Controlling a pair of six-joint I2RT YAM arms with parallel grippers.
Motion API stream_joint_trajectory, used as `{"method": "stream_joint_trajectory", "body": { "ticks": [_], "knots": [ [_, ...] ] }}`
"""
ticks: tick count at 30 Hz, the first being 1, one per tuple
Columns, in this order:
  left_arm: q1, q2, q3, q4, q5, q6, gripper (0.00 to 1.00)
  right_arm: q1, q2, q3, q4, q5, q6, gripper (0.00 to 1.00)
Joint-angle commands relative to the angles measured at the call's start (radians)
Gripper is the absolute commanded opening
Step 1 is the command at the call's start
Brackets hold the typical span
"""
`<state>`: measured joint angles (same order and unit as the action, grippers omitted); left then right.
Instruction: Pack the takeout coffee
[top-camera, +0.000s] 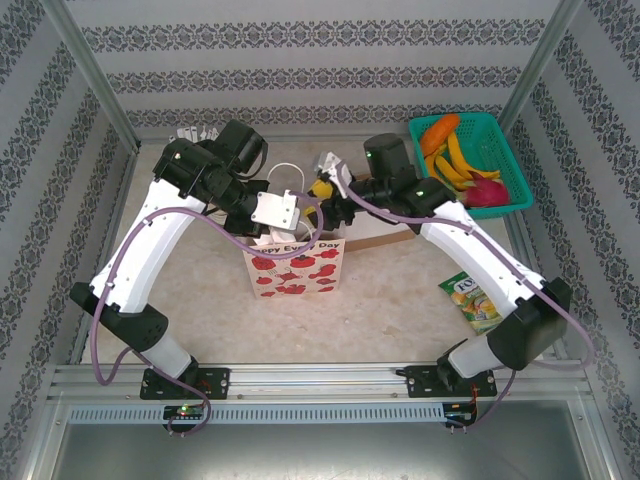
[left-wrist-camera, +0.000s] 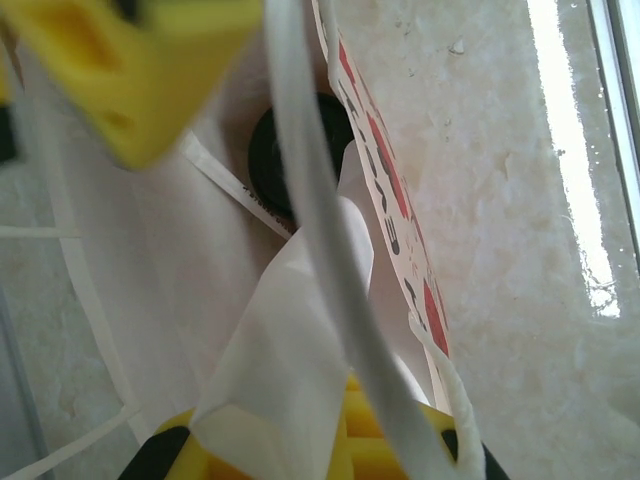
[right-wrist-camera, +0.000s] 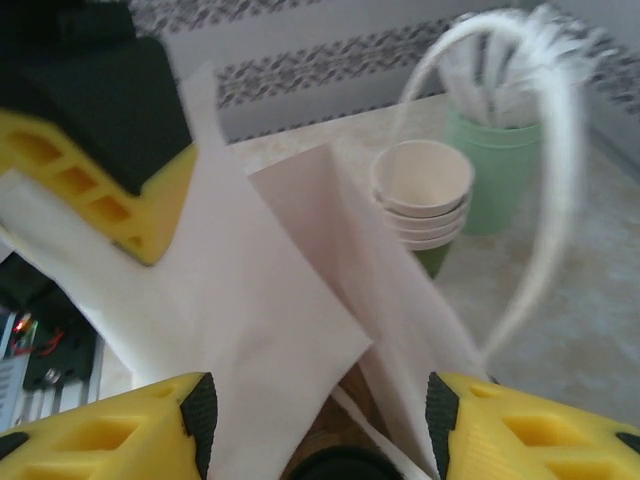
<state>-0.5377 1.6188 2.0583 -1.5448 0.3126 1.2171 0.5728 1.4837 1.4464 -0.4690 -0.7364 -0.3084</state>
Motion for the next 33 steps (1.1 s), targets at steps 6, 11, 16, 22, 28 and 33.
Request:
{"method": "stream_joint_trajectory", "body": {
  "ticks": [6, 11, 16, 22, 28, 33],
  "knots": [
    [-0.009, -0.037, -0.007, 0.069, -0.011, -0.118, 0.05, 0.041, 0.053, 0.080, -0.038, -0.170, -0.131, 0.58],
    [-0.008, -0.037, -0.009, 0.061, 0.011, -0.133, 0.07, 0.072, 0.099, 0.131, -0.053, -0.141, -0.159, 0.54],
    [-0.008, -0.040, -0.006, 0.084, 0.013, -0.162, 0.07, 0.090, 0.114, 0.147, -0.054, -0.182, -0.164, 0.46],
    [-0.008, -0.040, -0.022, 0.101, 0.018, -0.197, 0.06, 0.095, 0.108, 0.135, -0.019, -0.203, -0.127, 0.40],
    [-0.009, -0.037, -0.015, 0.113, 0.001, -0.215, 0.06, 0.098, 0.090, 0.122, -0.050, -0.216, -0.156, 0.59],
    [-0.008, -0.044, -0.016, 0.122, 0.036, -0.226, 0.07, 0.106, 0.103, 0.108, 0.037, -0.161, -0.104, 0.38]
  ]
}}
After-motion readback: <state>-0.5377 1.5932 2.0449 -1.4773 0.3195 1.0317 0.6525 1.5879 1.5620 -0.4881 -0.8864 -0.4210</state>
